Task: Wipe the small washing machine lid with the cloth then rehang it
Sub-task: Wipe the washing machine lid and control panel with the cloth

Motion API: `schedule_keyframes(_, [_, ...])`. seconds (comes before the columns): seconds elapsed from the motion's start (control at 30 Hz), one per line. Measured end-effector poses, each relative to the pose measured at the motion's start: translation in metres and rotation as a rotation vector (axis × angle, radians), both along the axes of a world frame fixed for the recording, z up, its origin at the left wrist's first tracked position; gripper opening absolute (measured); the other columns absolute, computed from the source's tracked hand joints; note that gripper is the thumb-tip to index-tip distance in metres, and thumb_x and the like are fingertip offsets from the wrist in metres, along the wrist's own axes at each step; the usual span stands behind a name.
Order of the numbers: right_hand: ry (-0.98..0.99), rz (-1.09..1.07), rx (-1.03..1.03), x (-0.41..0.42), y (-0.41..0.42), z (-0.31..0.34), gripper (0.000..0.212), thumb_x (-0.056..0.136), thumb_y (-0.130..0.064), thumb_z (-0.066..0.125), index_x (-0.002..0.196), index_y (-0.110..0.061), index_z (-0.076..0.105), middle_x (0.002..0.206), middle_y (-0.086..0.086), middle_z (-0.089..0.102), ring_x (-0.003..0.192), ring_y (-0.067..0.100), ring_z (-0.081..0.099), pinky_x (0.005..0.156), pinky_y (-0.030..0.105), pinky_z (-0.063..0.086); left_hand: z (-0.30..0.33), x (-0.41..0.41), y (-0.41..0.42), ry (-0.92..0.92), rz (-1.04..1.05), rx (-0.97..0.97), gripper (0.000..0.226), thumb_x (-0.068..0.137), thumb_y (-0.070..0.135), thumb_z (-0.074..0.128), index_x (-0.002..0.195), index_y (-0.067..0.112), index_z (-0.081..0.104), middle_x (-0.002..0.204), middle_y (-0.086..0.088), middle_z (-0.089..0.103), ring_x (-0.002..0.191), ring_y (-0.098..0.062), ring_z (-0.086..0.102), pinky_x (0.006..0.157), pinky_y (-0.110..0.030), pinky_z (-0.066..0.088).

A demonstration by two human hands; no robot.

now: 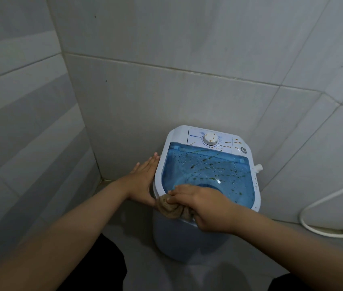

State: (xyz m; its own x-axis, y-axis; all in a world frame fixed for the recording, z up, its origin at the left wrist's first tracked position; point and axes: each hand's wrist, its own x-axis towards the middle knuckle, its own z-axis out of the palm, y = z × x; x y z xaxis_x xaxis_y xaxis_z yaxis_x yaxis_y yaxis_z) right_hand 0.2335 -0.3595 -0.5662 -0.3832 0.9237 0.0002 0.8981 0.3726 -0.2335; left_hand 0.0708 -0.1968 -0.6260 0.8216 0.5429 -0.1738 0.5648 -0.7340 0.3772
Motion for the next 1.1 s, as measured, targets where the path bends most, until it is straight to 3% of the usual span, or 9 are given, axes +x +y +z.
schedule_keyframes(0.13, [-0.049,0.033,0.013,0.008,-0.01,-0.004,0.058,0.068,-0.003,0.054,0.125,-0.017,0.055,0.132,0.004,0.058,0.122,0.024,0.054,0.093,0.038,0.054,0.003,0.0,-0.001,0.013,0.004,-0.002,0.146,0.046,0.079,0.064,0.145,0.02,-0.024,0.156,-0.002,-0.026,0.141,-0.012,-0.021,0.11,-0.039,-0.012])
schedule_keyframes(0.4, [-0.107,0.089,0.101,0.029,-0.029,-0.012,0.055,0.071,-0.018,0.035,0.121,-0.024,0.056,0.13,-0.002,0.061,0.12,0.019,0.057,0.085,0.031,0.058,0.004,-0.001,0.001,0.043,0.012,-0.023,0.154,0.031,0.091,0.056,0.146,0.024,-0.021,0.156,-0.002,-0.025,0.143,-0.015,-0.021,0.114,-0.045,-0.01])
schedule_keyframes(0.57, [-0.096,0.097,0.099,0.046,-0.042,-0.019,0.053,0.077,-0.005,0.053,0.125,-0.028,0.05,0.137,-0.004,0.055,0.13,0.019,0.049,0.089,0.036,0.056,0.005,0.0,0.002,0.056,0.019,-0.011,0.153,0.033,0.091,0.058,0.146,0.025,-0.02,0.156,-0.003,-0.025,0.144,-0.017,-0.021,0.114,-0.048,-0.009])
schedule_keyframes(0.77, [-0.097,0.062,0.152,0.061,-0.066,-0.017,0.05,0.077,-0.012,0.038,0.123,-0.028,0.05,0.133,-0.005,0.059,0.127,0.017,0.051,0.096,0.03,0.052,0.009,-0.002,-0.003,0.062,0.02,0.003,0.15,0.04,0.084,0.064,0.146,0.023,-0.022,0.155,-0.004,-0.028,0.143,-0.017,-0.021,0.115,-0.046,-0.01])
schedule_keyframes(0.93, [-0.09,0.032,0.129,0.08,-0.075,-0.015,0.051,0.078,-0.006,0.045,0.123,-0.03,0.052,0.136,-0.005,0.057,0.13,0.015,0.049,0.097,0.035,0.052,0.015,0.0,-0.008,0.013,0.021,0.011,0.152,0.042,0.082,0.067,0.144,0.019,-0.027,0.153,-0.005,-0.032,0.142,-0.018,-0.025,0.115,-0.045,-0.011])
schedule_keyframes(1.1, [0.001,-0.109,-0.028,0.092,-0.077,0.018,0.061,0.062,-0.001,0.039,0.112,-0.028,0.062,0.122,-0.01,0.065,0.114,0.008,0.058,0.094,0.017,0.048,0.022,0.007,-0.02,-0.052,-0.02,0.029,0.152,0.043,0.084,0.064,0.141,0.019,-0.032,0.149,0.0,-0.039,0.14,-0.015,-0.03,0.114,-0.041,-0.015])
